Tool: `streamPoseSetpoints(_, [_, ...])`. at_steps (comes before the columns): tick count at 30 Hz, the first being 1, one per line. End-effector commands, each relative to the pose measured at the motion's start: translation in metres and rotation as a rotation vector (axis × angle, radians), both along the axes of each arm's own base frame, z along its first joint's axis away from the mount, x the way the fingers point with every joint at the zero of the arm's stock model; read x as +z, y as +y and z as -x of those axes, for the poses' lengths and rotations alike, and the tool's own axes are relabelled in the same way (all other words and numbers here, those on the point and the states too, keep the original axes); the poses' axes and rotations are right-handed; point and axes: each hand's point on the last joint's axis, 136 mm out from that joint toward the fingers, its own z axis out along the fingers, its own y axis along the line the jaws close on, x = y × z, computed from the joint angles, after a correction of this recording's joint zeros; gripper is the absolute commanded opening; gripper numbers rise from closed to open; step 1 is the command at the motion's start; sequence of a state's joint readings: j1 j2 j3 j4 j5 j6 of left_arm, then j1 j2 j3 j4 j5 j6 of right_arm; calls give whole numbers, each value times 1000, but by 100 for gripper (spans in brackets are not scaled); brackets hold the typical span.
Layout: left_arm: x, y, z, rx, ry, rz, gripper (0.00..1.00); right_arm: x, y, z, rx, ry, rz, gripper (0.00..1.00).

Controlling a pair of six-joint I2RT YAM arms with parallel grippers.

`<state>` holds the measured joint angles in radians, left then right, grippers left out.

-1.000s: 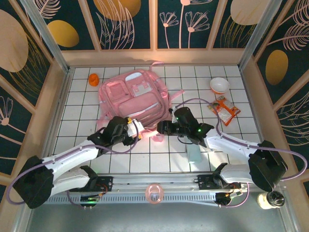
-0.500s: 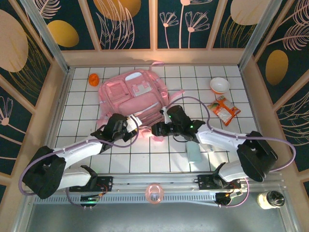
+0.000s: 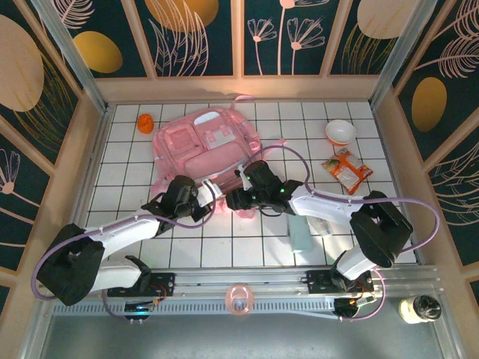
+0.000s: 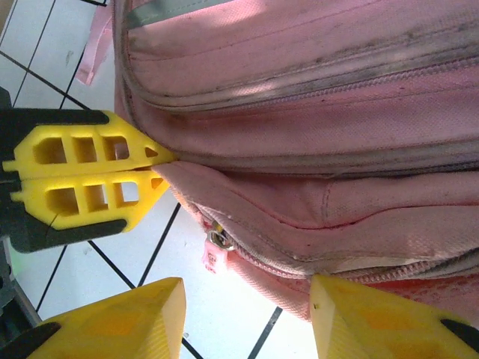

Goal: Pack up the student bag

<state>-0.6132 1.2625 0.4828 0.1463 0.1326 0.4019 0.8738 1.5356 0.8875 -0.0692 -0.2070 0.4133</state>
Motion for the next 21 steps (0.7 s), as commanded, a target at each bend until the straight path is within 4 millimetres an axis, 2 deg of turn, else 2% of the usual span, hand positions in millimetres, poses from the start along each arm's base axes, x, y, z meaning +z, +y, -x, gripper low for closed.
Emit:
streamPoseSetpoints(1, [22, -20, 0, -45, 36, 99, 0, 16, 0, -2, -62, 0, -41, 47])
streamPoseSetpoints(5, [41, -43, 9, -77, 143, 269, 0, 36, -10, 1, -133, -2, -114, 47])
streamPoseSetpoints(9, [51, -52, 6, -42, 204, 355, 0, 46, -22, 7, -180, 13, -123, 47])
streamPoseSetpoints(15, [65, -57, 3, -19, 223, 420, 0, 31, -27, 17, -215, 43, -40, 47])
streamPoseSetpoints(21, [67, -57, 3, -14, 224, 431, 0, 17, -32, 1, -299, 8, 66, 47])
